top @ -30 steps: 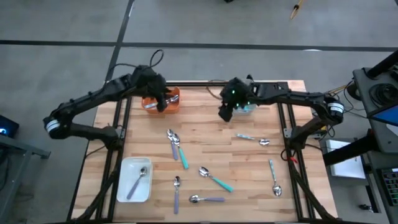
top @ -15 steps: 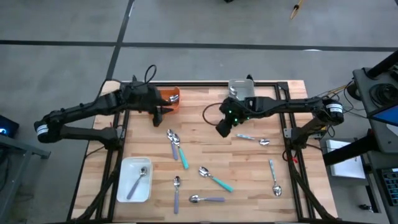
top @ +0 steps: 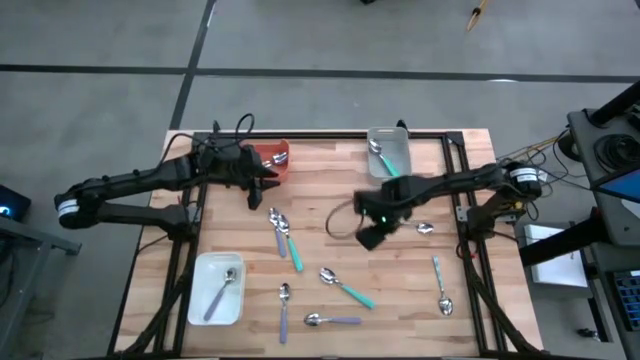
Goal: Sort silverware by color (type)
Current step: Put the bottom light blue spoon into the gray bin
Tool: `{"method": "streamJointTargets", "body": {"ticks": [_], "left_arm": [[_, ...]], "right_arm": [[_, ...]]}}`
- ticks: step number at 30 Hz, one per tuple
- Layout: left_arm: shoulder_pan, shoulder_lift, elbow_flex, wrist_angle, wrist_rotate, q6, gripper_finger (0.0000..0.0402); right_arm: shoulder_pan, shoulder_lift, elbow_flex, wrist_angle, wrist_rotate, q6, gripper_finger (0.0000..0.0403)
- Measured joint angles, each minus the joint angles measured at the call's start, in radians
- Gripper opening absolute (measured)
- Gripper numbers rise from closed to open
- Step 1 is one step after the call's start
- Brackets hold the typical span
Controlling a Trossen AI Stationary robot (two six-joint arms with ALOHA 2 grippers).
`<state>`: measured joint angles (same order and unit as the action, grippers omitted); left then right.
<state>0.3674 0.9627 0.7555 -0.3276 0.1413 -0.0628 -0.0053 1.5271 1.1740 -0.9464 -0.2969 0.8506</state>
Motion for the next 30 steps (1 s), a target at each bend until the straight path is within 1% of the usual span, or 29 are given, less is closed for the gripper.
{"method": "streamJointTargets", "body": {"ticks": [6,13,16,18,23,30], "left_arm": [[-0.026,0.000,0.000,0.024,0.000,0.000,0.0109],[-0.068,0.000,0.000,0.045,0.000,-0.014,0.0109],[-0.092,0.000,-0.006,0.046,0.000,-0.064,0.0109],[-0.116,0.000,-0.016,0.033,0.000,-0.105,0.0109],[-0.178,0.001,-0.053,0.029,0.000,-0.147,0.0109],[-0.222,0.001,-0.067,0.017,-0.002,-0.167,0.0109]], "right_arm": [[0.149,0.041,-0.002,-0.147,-0.018,0.066,0.0141],[0.274,0.046,-0.023,-0.148,-0.047,0.209,0.0139],[0.302,0.046,-0.023,-0.144,-0.047,0.251,0.0139],[0.307,0.046,-0.023,-0.134,-0.024,0.263,0.0139],[0.292,0.045,-0.023,-0.029,0.054,0.278,0.0139],[0.231,0.046,-0.023,0.258,0.065,0.274,0.0139]]}}
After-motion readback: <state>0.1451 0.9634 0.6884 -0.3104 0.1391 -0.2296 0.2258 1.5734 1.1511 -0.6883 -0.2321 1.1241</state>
